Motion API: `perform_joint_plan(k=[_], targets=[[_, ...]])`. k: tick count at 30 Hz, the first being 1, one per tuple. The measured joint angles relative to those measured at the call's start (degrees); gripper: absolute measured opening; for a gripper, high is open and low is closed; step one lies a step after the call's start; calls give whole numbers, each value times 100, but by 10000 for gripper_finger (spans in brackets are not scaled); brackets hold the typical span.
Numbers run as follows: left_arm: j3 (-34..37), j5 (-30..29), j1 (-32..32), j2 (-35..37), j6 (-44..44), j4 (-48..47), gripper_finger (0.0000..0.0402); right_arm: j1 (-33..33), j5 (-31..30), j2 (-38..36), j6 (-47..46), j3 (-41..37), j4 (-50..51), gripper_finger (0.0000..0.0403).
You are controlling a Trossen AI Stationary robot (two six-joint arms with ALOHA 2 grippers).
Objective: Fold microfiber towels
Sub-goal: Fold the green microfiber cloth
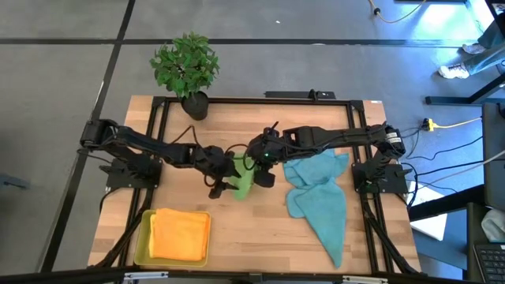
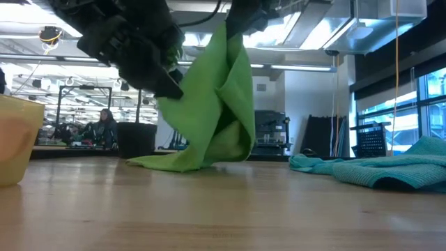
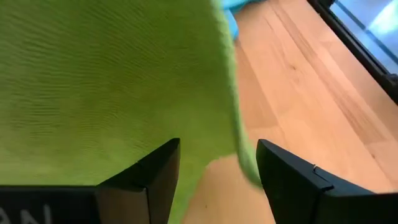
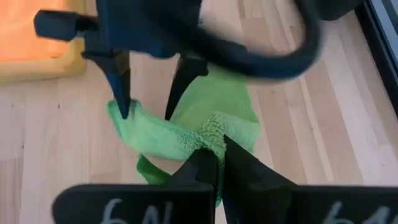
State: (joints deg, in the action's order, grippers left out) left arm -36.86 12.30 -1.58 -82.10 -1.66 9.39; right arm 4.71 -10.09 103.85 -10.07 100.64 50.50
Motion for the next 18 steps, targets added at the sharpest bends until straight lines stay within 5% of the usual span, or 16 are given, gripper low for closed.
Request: perform_joint_plan(k=[13,18], targets=[[-2,-959,-463,-327,601,-218,198,-2,2,0,-37,0,4,7],[-2,-1044,-456,-25,429,-692,141,-2,2,0,-41,0,120,8]])
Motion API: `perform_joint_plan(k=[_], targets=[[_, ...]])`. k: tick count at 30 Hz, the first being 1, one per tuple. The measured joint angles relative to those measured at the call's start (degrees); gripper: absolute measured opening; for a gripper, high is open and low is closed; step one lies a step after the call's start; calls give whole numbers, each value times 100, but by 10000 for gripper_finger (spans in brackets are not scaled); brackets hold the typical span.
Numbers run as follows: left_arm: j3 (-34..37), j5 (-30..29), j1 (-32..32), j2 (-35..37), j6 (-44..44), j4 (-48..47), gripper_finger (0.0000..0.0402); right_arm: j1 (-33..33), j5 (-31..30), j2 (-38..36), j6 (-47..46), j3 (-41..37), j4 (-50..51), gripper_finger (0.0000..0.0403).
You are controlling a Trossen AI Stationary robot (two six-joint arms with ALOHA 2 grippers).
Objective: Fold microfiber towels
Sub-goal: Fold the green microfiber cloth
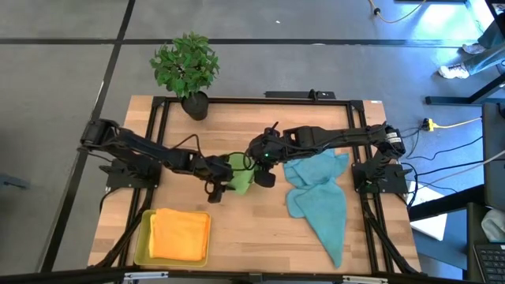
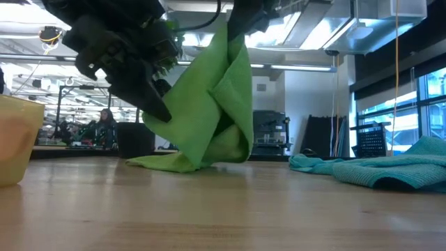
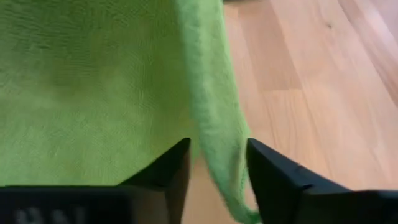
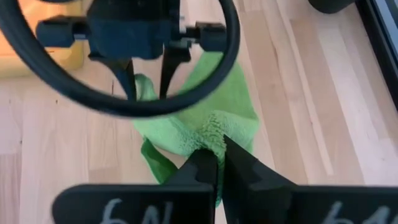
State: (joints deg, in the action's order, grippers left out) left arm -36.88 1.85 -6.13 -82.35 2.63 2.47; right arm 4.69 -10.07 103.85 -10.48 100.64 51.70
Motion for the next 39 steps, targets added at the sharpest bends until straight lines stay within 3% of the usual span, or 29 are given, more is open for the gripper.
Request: perform_joint_plan(k=[5,7,17,24,30,39], targets=[[0,-138,-2,198,-12,-39,31,-7,0,0,-197,-2,34,8],[0,-209,-2,276,-22,-59,9,-7,0,0,-278,-41,13,12],[0,-494,11,374,-171,-58,0,-7,-446,7,-789,-549,197,104],[2,-711,175,455,-168,-18,0,-7,-487,6,-1899,-1096,-104,166],[7,-882,396,890,-168,-239,0,-55,-452,0,-2414,-1869,-157,181],[7,-1079,621,1752,-170,-1025,0,-114,355,2,-2685,-2911,-789,181]])
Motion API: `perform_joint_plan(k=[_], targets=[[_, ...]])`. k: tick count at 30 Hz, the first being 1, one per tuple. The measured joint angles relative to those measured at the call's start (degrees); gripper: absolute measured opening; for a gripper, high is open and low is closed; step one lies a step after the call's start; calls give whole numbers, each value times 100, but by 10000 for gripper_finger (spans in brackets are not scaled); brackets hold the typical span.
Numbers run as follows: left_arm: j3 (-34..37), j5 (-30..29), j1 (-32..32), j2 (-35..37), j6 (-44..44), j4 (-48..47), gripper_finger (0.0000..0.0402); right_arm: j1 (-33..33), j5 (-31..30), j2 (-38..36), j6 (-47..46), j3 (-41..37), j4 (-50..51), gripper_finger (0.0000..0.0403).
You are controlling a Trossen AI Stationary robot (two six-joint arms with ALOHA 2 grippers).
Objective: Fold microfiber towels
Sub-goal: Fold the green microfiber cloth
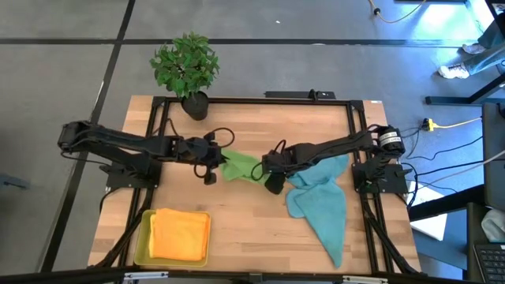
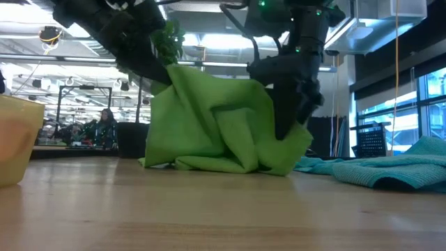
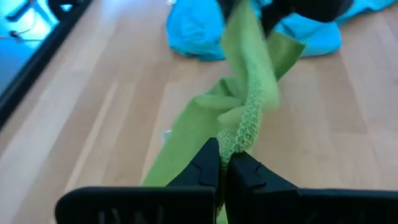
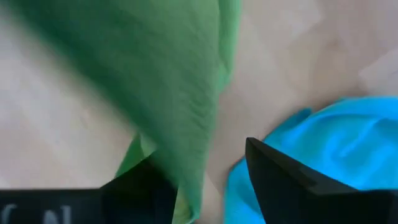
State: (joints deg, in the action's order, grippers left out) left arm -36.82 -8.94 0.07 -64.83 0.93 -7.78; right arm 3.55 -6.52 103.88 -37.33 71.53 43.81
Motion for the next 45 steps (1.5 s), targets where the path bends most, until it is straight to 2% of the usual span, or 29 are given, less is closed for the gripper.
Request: perform_joint_plan(k=[9,15,21,24,28,34,40,45], targets=[[0,-126,105,297,4,-479,0,170,419,-1,36,-77,21,170],[0,-278,105,297,9,-734,0,343,770,0,7,-77,149,131],[0,-372,105,336,20,-724,0,446,831,-1,38,-74,235,95],[-9,-401,105,407,2,-718,0,452,788,-2,140,-49,572,61],[-203,-516,105,562,-157,-897,0,452,334,0,188,179,1289,10],[-933,-1076,105,786,-472,-1877,0,436,-408,0,578,1008,2040,7],[-1981,-1705,162,837,-925,-3042,0,179,-1655,0,957,2354,3021,6],[-2740,-2026,477,839,-1202,-3792,0,-156,-2543,-4,1542,3433,3350,4]])
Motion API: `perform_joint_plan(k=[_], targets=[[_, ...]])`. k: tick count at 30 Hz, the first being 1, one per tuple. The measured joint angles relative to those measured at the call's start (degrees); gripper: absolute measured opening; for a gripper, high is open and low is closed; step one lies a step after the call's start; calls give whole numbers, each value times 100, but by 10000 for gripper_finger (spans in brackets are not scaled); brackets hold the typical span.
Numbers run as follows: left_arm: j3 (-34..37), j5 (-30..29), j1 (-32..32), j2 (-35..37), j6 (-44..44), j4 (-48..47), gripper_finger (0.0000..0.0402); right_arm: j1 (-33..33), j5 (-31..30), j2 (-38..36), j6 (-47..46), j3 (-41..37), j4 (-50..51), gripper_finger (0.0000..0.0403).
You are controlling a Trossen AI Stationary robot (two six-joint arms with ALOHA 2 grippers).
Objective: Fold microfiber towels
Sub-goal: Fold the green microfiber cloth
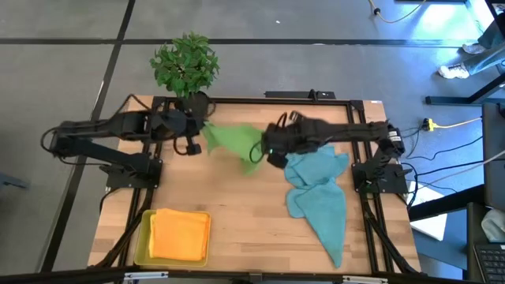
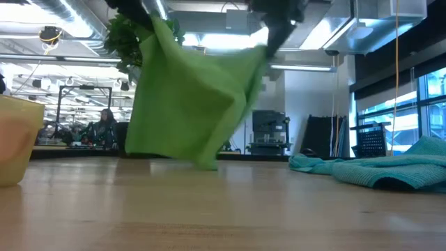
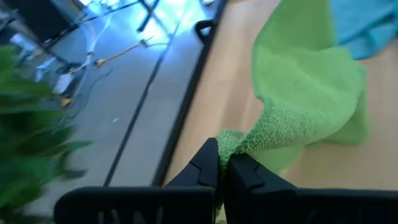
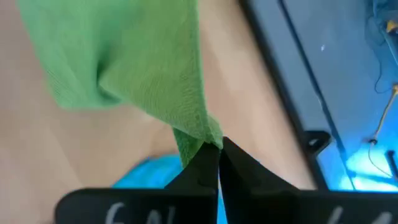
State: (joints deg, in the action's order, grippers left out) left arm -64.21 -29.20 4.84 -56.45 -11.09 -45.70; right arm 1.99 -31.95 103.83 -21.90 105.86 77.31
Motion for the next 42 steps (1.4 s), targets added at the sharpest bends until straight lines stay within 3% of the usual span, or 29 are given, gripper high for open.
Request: perform_joint_plan(k=[7,13,18,24,30,42], targets=[[-519,160,989,-7,-347,-381,0,-686,-40,2,1314,1001,1,4],[-903,85,1849,-6,-603,-688,0,-1199,-101,0,1300,1457,162,4],[-922,125,1910,111,-600,-1407,0,-1031,-139,-4,1314,1332,82,2],[-334,188,1329,111,-331,-1968,0,-429,-144,-2,1127,514,-61,2],[494,634,415,100,-33,-1965,0,187,148,0,506,-551,-230,1],[2181,1894,-1894,96,2332,-1688,0,1297,1962,4,-55,-2770,-3301,3]])
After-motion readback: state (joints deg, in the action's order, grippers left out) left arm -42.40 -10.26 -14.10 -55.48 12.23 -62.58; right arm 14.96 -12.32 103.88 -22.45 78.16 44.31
